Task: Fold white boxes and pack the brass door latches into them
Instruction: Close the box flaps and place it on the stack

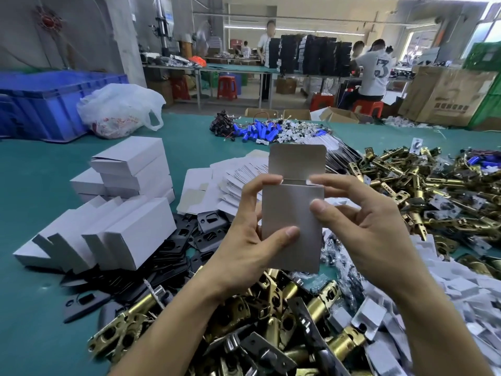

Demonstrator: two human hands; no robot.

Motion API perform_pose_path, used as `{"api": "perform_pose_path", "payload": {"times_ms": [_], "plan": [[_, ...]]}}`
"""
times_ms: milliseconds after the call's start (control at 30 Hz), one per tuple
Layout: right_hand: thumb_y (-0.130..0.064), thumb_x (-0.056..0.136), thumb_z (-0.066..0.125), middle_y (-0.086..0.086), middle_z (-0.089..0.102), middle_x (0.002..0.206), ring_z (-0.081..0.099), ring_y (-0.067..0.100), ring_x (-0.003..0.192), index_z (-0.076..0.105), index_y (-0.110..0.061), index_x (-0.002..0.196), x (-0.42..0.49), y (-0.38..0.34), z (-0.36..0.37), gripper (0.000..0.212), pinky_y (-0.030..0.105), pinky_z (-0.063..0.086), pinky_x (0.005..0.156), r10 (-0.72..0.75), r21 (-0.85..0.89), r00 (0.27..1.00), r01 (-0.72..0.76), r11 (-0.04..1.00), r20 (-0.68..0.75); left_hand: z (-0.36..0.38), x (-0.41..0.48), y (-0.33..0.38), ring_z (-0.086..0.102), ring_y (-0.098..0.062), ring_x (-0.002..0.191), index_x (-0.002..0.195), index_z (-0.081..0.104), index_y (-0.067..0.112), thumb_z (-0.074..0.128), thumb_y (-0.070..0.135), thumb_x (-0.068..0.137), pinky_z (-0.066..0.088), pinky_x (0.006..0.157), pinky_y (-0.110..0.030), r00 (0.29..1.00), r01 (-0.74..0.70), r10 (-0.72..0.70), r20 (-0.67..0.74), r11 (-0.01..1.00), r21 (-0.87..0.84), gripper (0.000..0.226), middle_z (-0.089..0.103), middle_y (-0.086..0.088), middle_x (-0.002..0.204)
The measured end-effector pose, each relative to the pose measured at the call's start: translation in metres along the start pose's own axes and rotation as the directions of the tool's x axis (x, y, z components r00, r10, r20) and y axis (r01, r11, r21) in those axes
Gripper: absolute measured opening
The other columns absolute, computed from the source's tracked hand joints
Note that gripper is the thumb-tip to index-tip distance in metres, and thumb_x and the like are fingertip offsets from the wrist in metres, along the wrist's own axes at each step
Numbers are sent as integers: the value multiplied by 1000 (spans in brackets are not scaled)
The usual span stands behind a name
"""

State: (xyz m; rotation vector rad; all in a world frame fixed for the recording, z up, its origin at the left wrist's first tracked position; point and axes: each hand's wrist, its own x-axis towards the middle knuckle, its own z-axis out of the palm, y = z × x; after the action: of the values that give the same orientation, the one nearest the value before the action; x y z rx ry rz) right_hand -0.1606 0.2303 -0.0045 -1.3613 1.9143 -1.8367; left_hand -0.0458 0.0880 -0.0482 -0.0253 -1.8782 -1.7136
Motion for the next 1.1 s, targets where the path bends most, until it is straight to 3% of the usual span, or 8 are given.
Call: {"api": "perform_pose_path", "payload": {"times_ms": [167,267,367,433,633,700,800,1100], "plan": [[-45,84,56,11,66,77,61,39,70,69,-15,85,0,-1,-1,33,54,48,62,-29,-95,1000,29,995,9,3,0,-2,71,-19,84,122,43,54,67,15,92,59,69,-32,997,46,-47,54,999,17,55,71,-1,100],[-46,87,52,9,59,70,54,26,66,68,-10,75,0,0,-2,41,45,43,62,-57,-161,998,56,985,2,3,0,-2,71,-16,86,120,45,54,69,20,92,58,70,-29,995,76,-76,56,997,6,50,72,-1,100],[-41,87,55,-1,66,75,60,15,69,73,-19,81,0,1,0,29,37,48,65,-67,-168,998,64,984,-13,3,0,-1,71,-18,87,120,44,52,71,28,90,58,71,-29,994,99,-100,48,995,6,47,70,-8,105],[-37,85,61,4,70,82,66,29,76,71,-28,96,0,1,3,18,49,52,69,-50,-82,998,46,996,-40,2,0,-2,71,-19,88,121,43,52,70,25,91,59,72,-30,993,110,-110,50,994,5,49,69,-12,108],[-29,80,66,-8,71,97,73,21,82,50,-38,126,-1,0,3,50,37,61,72,29,169,998,-20,985,-49,1,-1,-1,72,-18,90,124,43,50,68,17,94,58,73,-29,984,149,-147,96,989,-8,51,72,-2,108],[-38,82,61,-2,69,95,70,22,77,64,-30,113,0,-2,3,33,47,59,67,32,111,999,-28,993,-33,1,-1,0,72,-19,94,126,42,53,69,21,92,58,75,-31,985,148,-148,94,989,4,54,71,-6,112],[-40,81,60,-1,69,81,64,13,67,71,-20,90,-1,-4,6,25,39,57,59,48,161,997,-37,986,-61,2,-1,0,73,-18,94,124,41,58,71,23,91,58,76,-30,987,137,-137,79,991,8,57,70,-8,111],[-15,81,78,4,74,85,71,21,82,74,-18,85,1,3,-1,7,37,58,73,39,74,983,-26,997,-178,2,-1,-4,73,-19,98,126,39,64,72,20,90,58,76,-29,982,148,-150,111,989,24,66,67,-10,119]]}}
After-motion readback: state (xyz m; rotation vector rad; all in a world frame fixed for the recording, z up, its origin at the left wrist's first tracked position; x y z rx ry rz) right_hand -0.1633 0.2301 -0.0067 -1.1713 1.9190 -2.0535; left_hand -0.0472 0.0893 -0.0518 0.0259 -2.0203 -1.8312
